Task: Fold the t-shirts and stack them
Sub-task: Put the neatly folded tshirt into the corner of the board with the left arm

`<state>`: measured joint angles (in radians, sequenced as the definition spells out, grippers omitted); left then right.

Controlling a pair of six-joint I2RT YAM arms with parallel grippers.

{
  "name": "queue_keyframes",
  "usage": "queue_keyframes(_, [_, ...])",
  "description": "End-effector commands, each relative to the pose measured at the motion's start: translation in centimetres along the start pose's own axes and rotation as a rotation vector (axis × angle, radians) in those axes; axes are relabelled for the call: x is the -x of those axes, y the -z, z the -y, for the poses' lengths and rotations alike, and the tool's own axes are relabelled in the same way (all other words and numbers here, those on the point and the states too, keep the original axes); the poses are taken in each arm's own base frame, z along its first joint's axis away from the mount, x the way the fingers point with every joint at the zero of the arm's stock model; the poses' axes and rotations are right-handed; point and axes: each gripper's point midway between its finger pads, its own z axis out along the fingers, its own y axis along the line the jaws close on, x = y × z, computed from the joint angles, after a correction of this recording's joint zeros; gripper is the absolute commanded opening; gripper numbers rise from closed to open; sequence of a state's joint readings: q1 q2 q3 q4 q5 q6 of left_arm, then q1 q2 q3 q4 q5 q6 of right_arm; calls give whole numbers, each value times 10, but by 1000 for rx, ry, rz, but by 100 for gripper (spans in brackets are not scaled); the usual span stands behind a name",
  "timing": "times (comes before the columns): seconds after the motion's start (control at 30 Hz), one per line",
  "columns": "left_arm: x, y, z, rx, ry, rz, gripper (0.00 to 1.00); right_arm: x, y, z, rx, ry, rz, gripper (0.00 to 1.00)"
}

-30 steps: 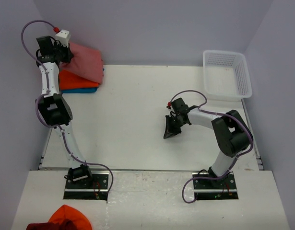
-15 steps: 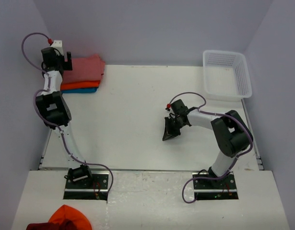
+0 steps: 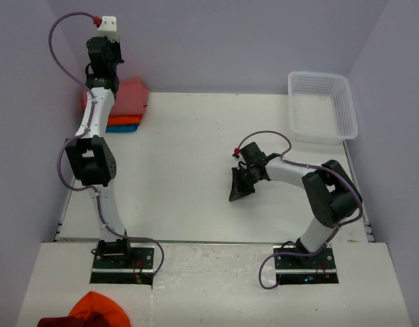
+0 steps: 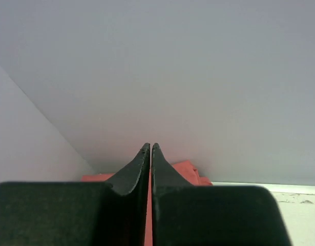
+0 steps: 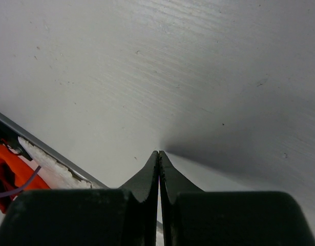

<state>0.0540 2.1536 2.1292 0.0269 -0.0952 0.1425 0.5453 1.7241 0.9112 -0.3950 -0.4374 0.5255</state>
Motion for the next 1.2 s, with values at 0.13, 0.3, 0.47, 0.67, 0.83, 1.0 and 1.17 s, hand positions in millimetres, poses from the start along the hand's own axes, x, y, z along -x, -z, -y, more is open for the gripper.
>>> queue_keyframes(0.13, [-94, -26, -30, -24, 417, -146, 0, 7, 22, -11, 10, 41, 85, 0])
queue_keyframes(0.3, [-167, -30, -20, -135, 671, -273, 0, 1, 26, -14, 29, 37, 84, 0])
queue_keyframes(0.47, [-201, -25, -7, -163, 736, -328, 0, 4, 28, -15, 24, 42, 91, 0])
queue_keyframes(0.67, [-232, -23, -18, -82, 723, -378, 0, -1, 28, -13, 25, 40, 83, 0])
queue_keyframes(0.83, [-261, -13, -41, 73, 661, -439, 0, -1, 33, -14, 28, 44, 92, 0])
queue_keyframes(1.0, [-296, 13, -76, 308, 574, -525, 0, -3, 32, -14, 28, 44, 83, 0])
queue_keyframes(1.17, [-307, 14, -81, 308, 551, -549, 0, -3, 30, -15, 37, 38, 81, 0])
